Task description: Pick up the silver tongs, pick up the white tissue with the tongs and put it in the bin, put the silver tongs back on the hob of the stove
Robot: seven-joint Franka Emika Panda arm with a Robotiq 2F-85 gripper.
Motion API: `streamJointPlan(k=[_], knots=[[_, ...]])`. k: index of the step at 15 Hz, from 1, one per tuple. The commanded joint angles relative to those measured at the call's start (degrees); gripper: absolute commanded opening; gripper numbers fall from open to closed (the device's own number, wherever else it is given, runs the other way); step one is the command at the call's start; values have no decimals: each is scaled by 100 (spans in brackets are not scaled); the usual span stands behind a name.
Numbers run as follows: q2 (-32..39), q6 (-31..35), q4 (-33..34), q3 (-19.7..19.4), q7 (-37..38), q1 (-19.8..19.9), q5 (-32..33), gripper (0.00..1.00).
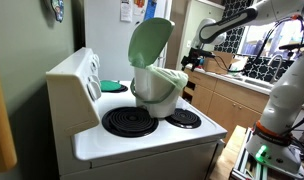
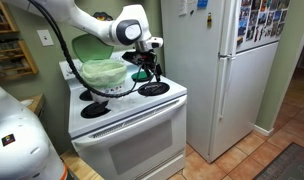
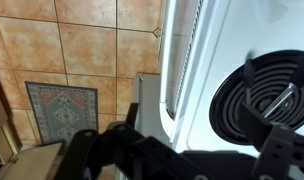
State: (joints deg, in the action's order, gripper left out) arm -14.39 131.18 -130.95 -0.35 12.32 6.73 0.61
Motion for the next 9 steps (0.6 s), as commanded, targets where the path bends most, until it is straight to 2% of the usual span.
streamJointPlan(k=[1, 7, 9], knots=[[511, 92, 455, -110, -181, -117, -150, 100], [1961, -311, 1933, -93, -459, -324, -1241, 100], [2378, -647, 2384, -41, -517, -348, -1624, 100]])
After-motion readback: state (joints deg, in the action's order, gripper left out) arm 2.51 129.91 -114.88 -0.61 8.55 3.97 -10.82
